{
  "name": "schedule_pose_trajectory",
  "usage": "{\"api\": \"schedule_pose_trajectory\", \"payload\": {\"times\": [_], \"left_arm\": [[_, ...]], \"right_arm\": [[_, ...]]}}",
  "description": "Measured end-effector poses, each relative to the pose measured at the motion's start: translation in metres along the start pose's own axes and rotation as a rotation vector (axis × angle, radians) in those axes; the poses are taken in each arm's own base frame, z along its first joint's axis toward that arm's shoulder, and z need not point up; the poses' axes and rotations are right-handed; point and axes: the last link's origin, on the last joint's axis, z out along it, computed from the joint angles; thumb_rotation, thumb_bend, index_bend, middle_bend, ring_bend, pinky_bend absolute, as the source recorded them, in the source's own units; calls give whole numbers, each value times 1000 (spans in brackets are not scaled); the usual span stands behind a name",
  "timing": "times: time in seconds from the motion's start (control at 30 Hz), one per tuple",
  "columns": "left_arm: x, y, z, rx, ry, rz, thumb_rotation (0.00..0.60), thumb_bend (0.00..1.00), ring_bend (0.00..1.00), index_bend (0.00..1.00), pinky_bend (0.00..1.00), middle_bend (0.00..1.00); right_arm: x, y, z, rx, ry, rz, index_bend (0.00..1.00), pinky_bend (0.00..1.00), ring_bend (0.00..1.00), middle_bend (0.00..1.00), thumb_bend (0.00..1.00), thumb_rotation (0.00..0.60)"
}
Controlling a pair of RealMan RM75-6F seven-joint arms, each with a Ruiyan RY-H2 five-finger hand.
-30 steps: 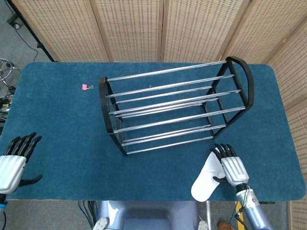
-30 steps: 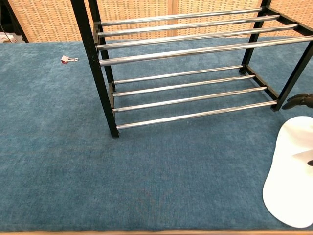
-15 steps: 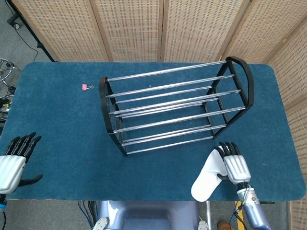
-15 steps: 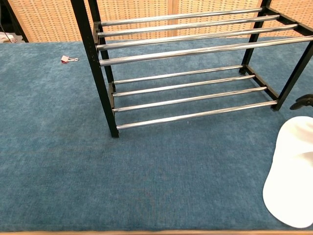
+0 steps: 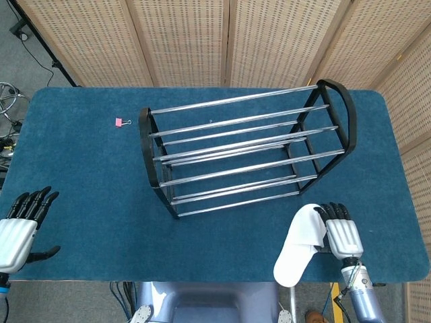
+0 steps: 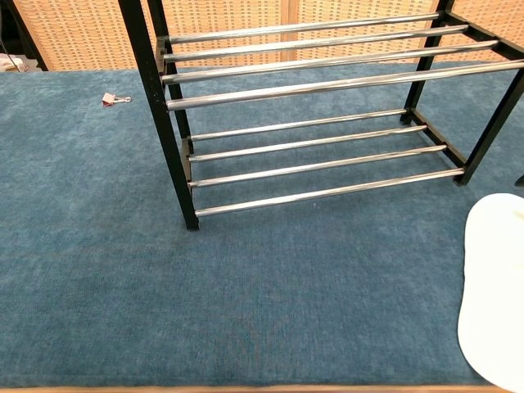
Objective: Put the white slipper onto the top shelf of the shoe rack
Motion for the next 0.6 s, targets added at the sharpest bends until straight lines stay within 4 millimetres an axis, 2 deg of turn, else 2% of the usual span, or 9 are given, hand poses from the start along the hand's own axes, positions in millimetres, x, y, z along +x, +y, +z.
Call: {"api": "schedule_pose_trajectory", "payload": {"times": [0.1,0.2,0.3,0.37,0.47,0.6], "left_arm": [[0,0,0,2,1,-1,600,0,0,0,0,0],[0,0,0,2,2,-2,600,0,0,0,0,0],[0,0,0,3,2,-2,600,0,0,0,0,0],[0,-1,0,4,1,-2,600,0,0,0,0,0],[0,0,0,3,0,-1,600,0,0,0,0,0],[0,0,0,2,-1,1,600,0,0,0,0,0]], "right_arm": [[1,-1,1,6,-2,34,311,442,347,336,122,600],[-1,-3,1,12,-13,55,344,531,397,370,245,600],[-3,-5,0,9,-8,68,383,605,461,412,440,600],[-4,-5,-1,6,5,74,414,636,496,445,603,600],[-6,-4,-2,4,25,80,435,654,514,464,754,600],[-8,-4,-2,6,33,74,462,664,529,481,807,600]]}}
